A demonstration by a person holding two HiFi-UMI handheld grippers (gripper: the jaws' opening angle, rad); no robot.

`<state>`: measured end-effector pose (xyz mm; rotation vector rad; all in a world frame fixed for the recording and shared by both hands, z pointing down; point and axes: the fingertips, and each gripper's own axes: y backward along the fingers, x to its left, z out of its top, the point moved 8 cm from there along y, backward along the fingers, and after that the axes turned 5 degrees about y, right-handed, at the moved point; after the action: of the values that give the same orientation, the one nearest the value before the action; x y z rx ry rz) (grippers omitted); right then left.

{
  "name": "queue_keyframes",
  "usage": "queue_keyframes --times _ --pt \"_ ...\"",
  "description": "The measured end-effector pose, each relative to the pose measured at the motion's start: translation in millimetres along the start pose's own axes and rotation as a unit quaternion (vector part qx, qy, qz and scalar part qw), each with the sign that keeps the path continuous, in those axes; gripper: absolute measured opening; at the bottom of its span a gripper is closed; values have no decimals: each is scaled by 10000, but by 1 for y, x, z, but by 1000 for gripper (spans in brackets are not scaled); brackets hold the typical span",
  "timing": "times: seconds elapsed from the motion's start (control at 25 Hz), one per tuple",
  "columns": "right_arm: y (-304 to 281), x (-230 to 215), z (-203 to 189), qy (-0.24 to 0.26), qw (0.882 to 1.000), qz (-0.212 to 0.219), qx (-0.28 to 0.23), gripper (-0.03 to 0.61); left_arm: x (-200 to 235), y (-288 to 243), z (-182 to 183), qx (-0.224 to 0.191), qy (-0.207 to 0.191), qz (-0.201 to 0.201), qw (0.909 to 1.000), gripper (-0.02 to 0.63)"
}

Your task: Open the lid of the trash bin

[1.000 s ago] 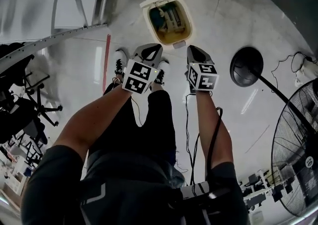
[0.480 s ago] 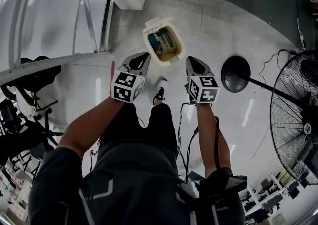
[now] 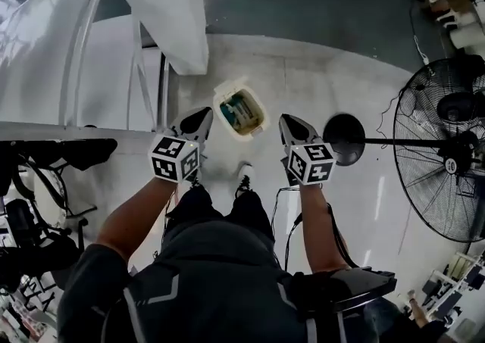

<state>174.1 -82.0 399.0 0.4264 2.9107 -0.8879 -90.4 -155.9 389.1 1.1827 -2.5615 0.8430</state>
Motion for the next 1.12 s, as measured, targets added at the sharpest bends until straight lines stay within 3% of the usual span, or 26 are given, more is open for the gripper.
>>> queue_keyframes --times 0.24,0.48,0.64,0.84,1.12 --pt "53 32 56 263 9981 188 -524 28 -28 50 63 -537 -238 -403 9975 8" --pt "89 51 107 462 9933 98 -1054 28 -47 90 115 -922 -487 -793 9914 8" --pt "110 60 133 557 9889 27 -1380 28 -52 116 141 -1205 -695 -833 9868 8" --pt "136 68 167 714 9795 88 -1880 28 -57 144 172 -1769 -1150 -780 9744 8" --pt "160 69 202 997 9688 -125 -2266 28 -60 158 201 -1845 -1110 -645 9744 9"
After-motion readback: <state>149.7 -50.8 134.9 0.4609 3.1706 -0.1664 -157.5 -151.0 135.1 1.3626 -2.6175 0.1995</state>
